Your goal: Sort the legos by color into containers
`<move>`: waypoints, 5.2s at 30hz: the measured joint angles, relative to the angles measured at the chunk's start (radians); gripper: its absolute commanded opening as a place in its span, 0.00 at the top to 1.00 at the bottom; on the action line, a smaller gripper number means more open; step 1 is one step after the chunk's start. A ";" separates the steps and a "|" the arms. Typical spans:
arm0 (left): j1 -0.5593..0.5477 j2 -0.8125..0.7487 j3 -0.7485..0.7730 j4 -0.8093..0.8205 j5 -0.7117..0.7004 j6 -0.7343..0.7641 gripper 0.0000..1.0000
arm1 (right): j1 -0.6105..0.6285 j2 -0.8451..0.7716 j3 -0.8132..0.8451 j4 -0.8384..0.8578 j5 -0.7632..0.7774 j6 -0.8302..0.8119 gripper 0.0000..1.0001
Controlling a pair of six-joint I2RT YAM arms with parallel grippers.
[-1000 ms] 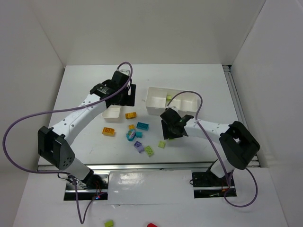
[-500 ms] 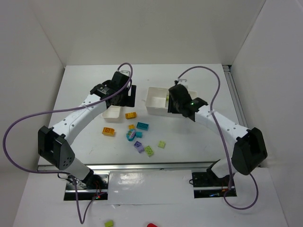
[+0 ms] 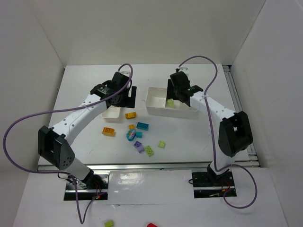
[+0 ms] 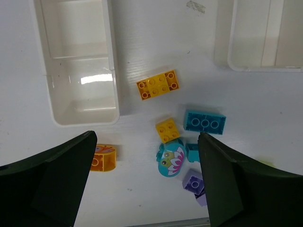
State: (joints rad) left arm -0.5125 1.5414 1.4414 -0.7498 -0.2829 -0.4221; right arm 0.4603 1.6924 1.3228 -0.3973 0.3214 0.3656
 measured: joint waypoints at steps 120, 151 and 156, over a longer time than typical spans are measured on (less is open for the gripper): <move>0.008 0.028 -0.019 -0.060 -0.079 -0.048 0.00 | 0.091 -0.086 -0.046 -0.002 0.034 0.047 0.61; 0.085 -0.092 -0.057 -0.055 -0.140 -0.128 0.02 | 0.487 0.001 -0.201 0.052 -0.116 -0.145 0.18; 0.090 -0.092 -0.058 -0.053 -0.128 -0.134 0.03 | 0.466 0.108 -0.191 0.026 -0.129 -0.186 0.18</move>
State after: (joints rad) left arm -0.4221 1.4494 1.3830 -0.8032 -0.4107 -0.5564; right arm 0.9260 1.8008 1.1320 -0.3710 0.1928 0.1799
